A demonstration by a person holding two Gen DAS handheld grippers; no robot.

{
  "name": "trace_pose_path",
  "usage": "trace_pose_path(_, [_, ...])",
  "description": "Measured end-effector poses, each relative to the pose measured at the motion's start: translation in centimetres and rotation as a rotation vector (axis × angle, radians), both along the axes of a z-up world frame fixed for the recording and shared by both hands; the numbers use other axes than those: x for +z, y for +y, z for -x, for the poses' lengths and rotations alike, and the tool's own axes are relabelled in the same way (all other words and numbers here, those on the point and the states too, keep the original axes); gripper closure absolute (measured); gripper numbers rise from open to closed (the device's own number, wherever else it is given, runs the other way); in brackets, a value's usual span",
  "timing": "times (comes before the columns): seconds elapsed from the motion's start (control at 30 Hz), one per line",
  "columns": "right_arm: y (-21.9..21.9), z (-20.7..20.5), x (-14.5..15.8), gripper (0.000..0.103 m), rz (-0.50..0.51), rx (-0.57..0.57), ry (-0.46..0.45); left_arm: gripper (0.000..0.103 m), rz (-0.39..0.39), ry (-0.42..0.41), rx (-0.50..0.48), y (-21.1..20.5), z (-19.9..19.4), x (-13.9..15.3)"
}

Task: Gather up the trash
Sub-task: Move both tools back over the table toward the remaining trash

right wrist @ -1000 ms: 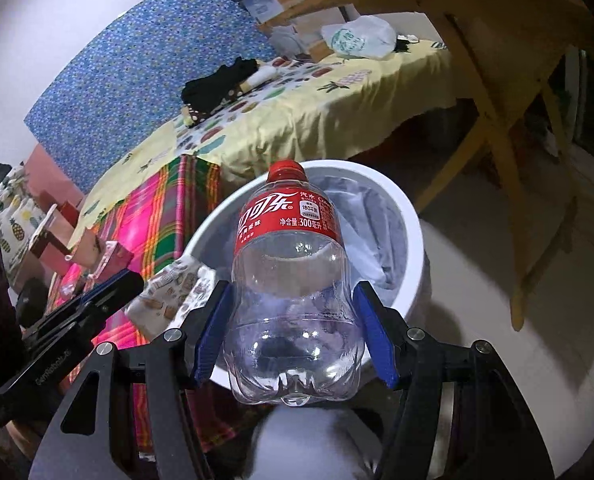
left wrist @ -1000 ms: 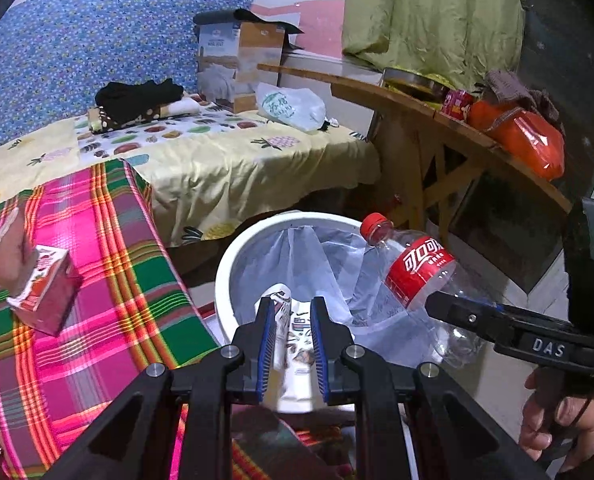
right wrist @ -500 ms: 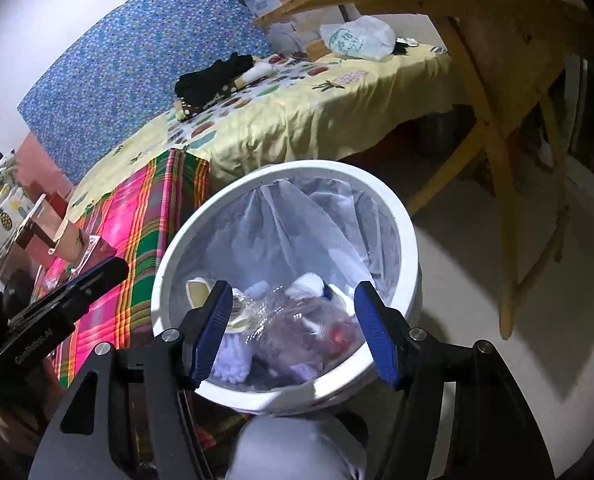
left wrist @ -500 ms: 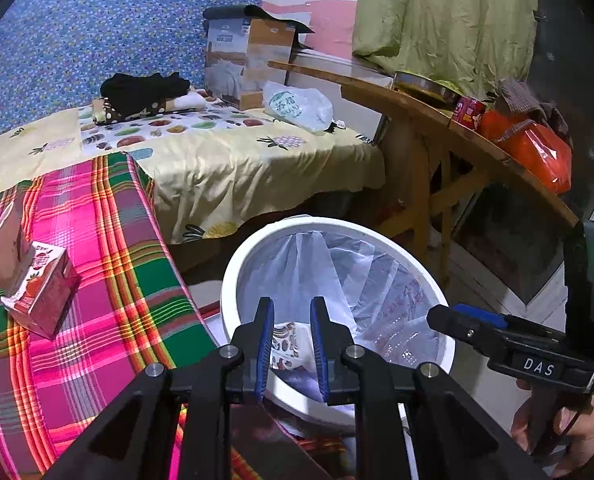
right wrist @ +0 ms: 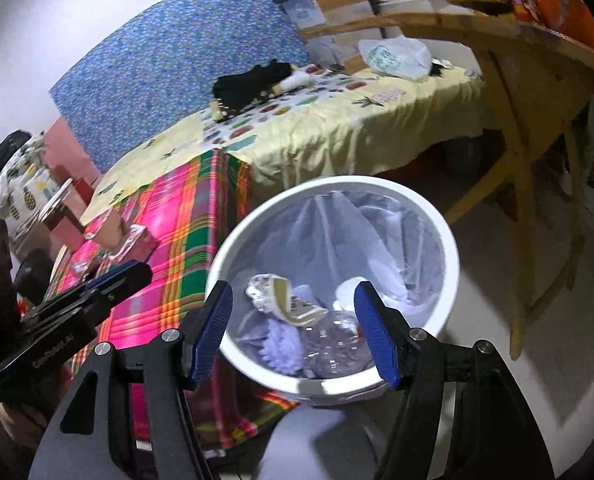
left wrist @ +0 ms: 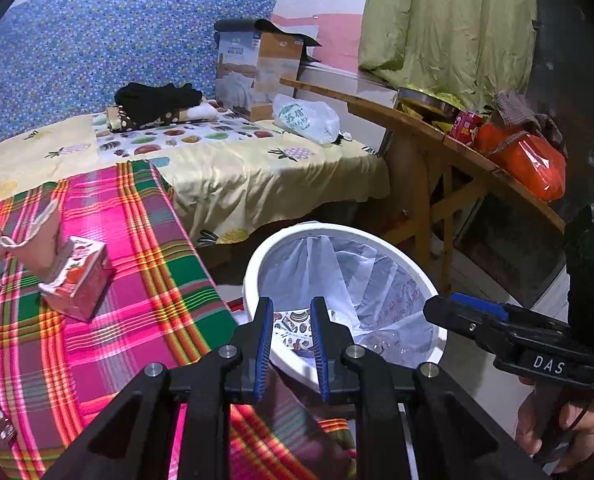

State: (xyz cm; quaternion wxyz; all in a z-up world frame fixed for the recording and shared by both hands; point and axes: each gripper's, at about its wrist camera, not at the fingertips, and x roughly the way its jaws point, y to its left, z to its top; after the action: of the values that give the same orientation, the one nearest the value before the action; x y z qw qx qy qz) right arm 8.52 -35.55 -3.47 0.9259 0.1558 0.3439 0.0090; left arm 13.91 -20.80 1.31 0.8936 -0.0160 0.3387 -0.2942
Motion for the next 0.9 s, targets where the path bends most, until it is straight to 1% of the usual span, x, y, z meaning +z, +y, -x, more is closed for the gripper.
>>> trace_pose_path(0.17, [1.1, 0.0, 0.4, 0.038, 0.01, 0.04, -0.02, 0.084, -0.001, -0.005, 0.032, 1.6, 0.9, 0.6])
trace_pose_path(0.53, [3.7, 0.2, 0.9, 0.038, 0.028, 0.121, -0.043, 0.084, -0.01, -0.01, 0.099, 4.7, 2.1, 0.9])
trace_pose_path(0.9, [6.1, 0.0, 0.7, 0.038, 0.037, 0.171, -0.034, 0.084, -0.023, -0.022, 0.174, 7.9, 3.3, 0.5])
